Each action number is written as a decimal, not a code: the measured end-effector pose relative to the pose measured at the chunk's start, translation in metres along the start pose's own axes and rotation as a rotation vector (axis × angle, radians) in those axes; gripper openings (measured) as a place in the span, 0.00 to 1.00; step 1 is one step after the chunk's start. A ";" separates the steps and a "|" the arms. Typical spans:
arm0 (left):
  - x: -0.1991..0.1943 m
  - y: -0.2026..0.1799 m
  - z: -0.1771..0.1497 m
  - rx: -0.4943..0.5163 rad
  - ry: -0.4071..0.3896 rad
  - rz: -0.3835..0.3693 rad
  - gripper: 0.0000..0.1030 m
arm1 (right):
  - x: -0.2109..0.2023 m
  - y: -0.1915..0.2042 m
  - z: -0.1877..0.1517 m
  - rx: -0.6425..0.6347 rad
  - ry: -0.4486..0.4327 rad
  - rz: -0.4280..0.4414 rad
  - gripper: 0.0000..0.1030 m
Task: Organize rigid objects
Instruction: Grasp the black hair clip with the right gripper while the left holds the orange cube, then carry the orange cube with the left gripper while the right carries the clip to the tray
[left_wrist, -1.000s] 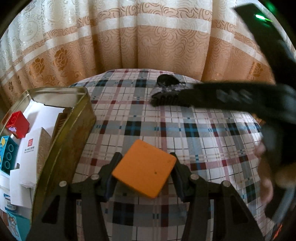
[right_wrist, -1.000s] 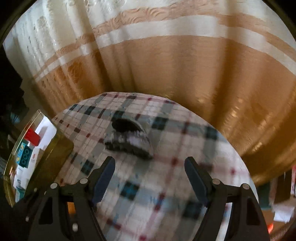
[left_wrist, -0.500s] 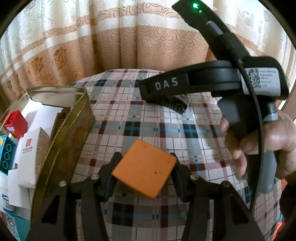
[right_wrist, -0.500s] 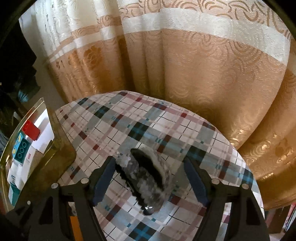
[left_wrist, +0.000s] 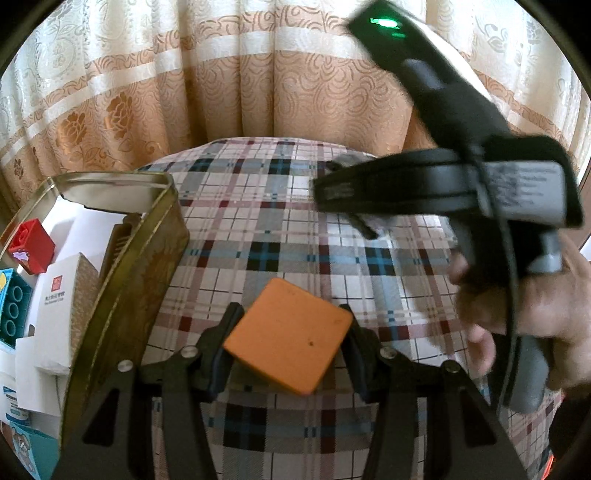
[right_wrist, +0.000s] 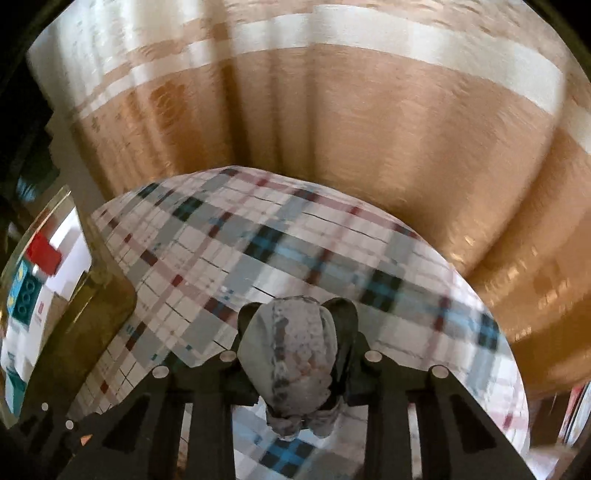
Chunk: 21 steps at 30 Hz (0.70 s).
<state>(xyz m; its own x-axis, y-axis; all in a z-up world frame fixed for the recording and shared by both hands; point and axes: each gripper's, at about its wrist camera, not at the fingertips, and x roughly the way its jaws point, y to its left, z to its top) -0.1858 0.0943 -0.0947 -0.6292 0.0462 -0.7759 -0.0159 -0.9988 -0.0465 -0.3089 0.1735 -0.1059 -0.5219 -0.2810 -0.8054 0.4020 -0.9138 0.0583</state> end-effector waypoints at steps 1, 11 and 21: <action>0.000 0.000 0.000 0.000 0.000 0.000 0.50 | -0.004 -0.006 -0.003 0.037 -0.007 -0.008 0.31; 0.002 -0.002 0.001 0.007 0.002 0.007 0.50 | -0.075 -0.025 -0.080 0.314 -0.093 -0.150 0.31; 0.002 -0.004 0.002 0.030 0.003 0.013 0.50 | -0.113 -0.014 -0.142 0.452 -0.081 -0.209 0.31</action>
<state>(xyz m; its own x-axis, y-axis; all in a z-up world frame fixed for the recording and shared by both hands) -0.1883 0.0984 -0.0947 -0.6272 0.0336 -0.7782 -0.0314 -0.9993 -0.0178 -0.1494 0.2599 -0.0997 -0.6205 -0.0840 -0.7797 -0.0741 -0.9835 0.1649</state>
